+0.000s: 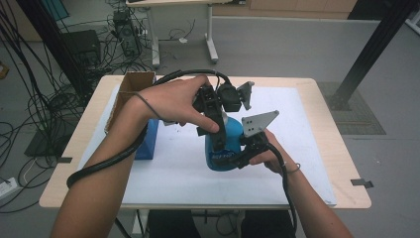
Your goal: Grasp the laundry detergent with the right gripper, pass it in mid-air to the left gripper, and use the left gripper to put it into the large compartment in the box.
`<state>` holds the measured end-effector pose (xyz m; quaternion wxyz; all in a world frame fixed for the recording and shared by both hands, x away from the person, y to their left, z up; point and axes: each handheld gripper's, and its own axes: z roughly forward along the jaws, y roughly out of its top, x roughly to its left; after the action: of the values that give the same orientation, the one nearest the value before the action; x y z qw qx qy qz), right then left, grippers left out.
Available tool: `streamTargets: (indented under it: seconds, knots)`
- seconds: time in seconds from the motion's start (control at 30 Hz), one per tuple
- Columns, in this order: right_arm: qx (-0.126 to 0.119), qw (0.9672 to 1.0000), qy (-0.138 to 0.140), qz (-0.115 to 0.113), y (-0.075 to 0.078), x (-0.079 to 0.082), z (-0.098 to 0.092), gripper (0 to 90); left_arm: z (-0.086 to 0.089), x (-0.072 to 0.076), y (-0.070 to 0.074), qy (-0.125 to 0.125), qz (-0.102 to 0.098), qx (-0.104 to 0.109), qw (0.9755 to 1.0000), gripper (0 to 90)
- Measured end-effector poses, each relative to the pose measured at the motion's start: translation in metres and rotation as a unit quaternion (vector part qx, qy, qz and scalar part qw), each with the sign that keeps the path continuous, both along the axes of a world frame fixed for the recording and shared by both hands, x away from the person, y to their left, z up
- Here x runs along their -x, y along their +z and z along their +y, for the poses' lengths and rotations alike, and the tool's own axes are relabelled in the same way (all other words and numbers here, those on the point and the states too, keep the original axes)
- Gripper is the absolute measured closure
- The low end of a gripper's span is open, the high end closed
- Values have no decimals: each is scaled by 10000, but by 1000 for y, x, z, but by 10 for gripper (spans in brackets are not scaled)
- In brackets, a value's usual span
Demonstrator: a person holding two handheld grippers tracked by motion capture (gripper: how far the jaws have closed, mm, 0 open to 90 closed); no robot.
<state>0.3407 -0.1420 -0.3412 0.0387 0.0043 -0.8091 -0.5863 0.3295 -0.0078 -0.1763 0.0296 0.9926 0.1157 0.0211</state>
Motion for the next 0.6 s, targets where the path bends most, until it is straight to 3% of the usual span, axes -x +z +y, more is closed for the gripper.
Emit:
streamTargets:
  seconds: [0.6]
  knots:
    - [30, 10000, 12, -8, -1, 0, 1, 417, 3, 0, 1, 34, -12, 7, 10000, 94]
